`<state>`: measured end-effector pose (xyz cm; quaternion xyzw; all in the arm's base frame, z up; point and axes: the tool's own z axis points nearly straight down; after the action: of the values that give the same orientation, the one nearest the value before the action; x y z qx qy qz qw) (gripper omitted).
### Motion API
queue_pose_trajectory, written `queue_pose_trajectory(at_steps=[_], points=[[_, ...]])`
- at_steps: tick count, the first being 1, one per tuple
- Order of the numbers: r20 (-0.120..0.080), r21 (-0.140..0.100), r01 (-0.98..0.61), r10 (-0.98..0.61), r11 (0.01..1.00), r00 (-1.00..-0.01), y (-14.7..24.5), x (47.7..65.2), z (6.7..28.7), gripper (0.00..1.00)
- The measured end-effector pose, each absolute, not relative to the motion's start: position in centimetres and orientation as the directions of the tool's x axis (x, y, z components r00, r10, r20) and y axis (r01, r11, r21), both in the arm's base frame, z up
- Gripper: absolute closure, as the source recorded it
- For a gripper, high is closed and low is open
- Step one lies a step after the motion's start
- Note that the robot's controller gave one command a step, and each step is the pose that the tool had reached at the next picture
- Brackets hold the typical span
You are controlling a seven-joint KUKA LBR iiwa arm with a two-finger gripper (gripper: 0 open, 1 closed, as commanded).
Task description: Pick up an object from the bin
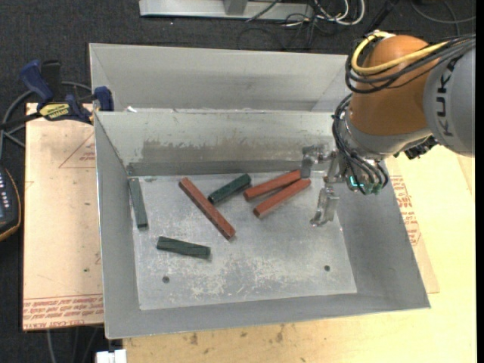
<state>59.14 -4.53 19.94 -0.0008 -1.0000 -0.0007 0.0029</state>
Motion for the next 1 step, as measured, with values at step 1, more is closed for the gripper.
queue_pose_trajectory(at_steps=[1], points=[[-0.002, 0.000, -0.001, -0.001, 1.000, -1.000, -4.50, 59.29, 20.41, 1.00]])
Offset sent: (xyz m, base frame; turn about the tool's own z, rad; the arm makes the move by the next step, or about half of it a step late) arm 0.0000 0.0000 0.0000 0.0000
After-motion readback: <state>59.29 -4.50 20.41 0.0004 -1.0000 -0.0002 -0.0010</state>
